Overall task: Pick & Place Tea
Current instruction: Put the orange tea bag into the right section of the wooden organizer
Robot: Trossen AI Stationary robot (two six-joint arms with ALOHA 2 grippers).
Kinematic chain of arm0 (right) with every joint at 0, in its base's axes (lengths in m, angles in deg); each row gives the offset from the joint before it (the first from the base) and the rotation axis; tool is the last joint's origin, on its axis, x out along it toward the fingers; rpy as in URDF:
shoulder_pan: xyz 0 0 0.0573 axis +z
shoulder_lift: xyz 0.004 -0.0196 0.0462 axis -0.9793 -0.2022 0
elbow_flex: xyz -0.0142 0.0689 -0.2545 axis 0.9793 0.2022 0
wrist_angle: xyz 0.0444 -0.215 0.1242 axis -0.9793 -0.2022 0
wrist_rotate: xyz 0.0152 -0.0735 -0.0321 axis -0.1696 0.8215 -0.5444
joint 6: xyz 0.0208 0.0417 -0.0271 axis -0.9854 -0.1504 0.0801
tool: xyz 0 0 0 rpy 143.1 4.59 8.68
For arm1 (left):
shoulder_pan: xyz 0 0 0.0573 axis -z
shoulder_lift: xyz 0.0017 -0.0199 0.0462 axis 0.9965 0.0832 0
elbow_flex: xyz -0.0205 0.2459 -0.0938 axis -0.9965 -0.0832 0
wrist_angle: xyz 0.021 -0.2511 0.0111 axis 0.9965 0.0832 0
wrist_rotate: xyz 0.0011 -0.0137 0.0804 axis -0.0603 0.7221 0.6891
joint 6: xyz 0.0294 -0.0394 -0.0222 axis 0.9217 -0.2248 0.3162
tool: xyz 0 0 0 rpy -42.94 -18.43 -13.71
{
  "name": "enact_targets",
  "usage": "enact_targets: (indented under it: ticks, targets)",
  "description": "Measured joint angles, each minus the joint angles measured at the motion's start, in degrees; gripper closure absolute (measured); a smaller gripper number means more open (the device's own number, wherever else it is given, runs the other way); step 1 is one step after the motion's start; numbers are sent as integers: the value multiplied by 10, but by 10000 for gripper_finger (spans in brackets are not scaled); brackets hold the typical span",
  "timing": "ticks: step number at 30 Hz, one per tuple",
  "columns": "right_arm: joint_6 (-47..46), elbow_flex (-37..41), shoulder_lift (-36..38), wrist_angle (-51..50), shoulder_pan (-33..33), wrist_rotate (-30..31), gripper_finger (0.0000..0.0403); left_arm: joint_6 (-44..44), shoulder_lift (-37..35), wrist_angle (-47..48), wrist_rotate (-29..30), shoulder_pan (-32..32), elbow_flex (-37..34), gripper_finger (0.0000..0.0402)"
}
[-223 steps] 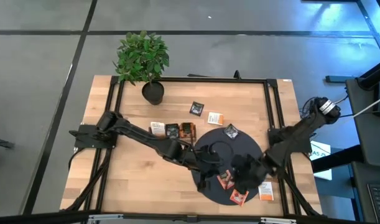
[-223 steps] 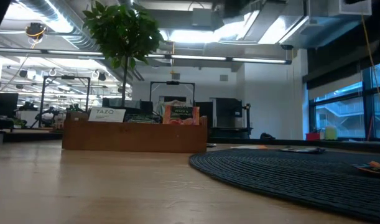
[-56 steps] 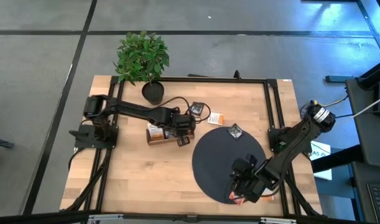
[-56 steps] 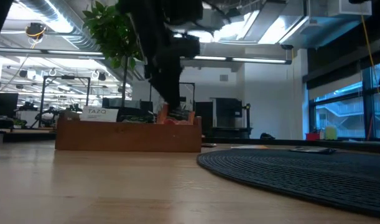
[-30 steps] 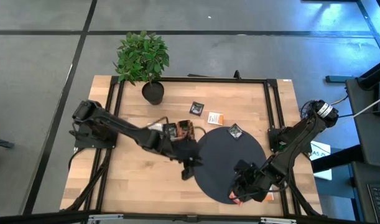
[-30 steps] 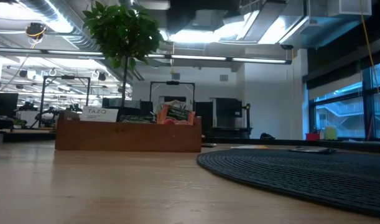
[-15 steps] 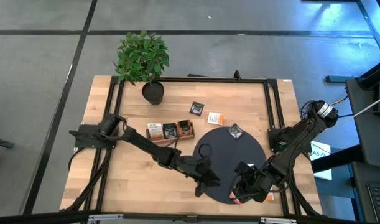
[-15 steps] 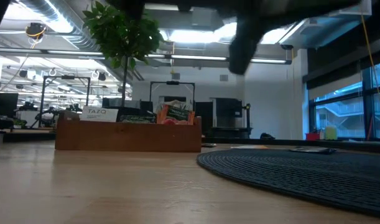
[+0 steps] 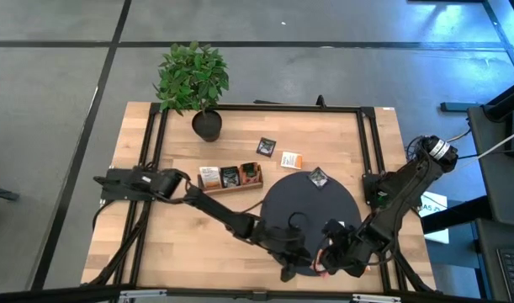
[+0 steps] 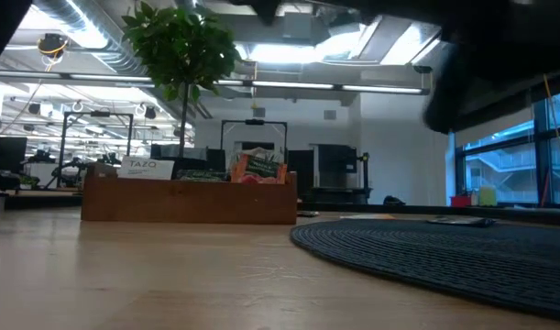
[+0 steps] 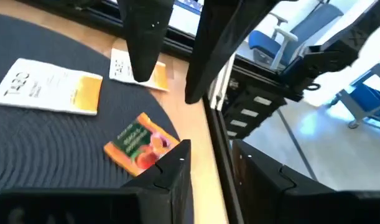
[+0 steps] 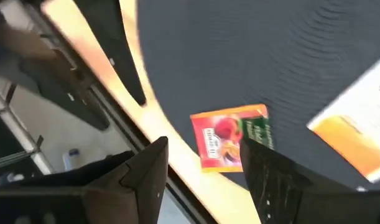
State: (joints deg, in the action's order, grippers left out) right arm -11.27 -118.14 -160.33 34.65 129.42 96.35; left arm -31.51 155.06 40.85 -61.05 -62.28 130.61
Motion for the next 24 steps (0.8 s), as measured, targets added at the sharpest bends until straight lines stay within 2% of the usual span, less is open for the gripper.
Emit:
enact_targets:
  ticks: [8,14,19,24]
  targets:
    - [-123,42,0,27,40,-23,201,-9,96,21,-16,3,105,288]
    - [-165,96,0,92,56,-15,201,-21,118,25,-12,3,111,288]
    - [-168,151,0,185,56,-14,201,-37,140,16,-9,-1,111,288]
    - [-179,178,0,197,56,-24,201,-35,146,8,-8,-2,114,288]
